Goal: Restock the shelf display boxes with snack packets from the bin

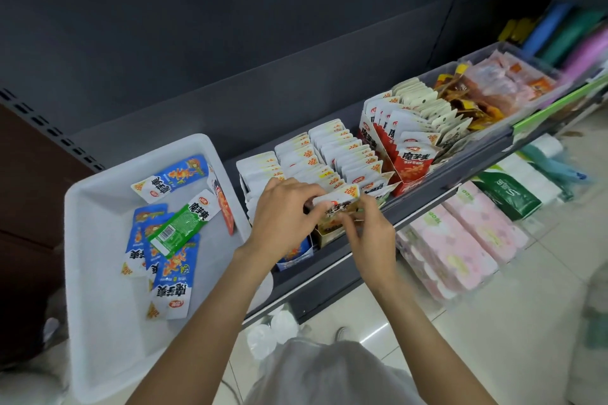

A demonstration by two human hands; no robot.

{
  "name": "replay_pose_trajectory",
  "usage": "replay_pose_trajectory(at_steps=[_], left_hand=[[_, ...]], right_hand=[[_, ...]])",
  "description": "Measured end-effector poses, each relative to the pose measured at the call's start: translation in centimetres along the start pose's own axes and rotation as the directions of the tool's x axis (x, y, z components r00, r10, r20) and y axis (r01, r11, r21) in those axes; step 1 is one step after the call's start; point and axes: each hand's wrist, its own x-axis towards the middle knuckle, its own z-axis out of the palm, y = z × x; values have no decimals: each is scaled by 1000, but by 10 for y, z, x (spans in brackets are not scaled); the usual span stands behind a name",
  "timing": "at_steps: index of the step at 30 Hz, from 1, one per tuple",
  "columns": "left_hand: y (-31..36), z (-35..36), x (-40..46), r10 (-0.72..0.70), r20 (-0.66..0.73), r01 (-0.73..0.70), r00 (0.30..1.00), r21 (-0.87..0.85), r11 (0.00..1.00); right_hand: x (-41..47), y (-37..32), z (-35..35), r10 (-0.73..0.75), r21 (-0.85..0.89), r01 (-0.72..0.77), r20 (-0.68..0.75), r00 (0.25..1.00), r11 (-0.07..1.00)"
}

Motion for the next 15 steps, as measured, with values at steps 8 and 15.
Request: replay_pose_trajectory(at_steps=[8,15], left_hand=[[-1,19,-4,-72,48,64,996,149,987],[-10,5,-13,59,-99,-59,993,3,998]], right_hand=[[8,3,13,-57,-414,80,67,996,907],[12,-36,-21,-160,-228,145,-46,986,963]])
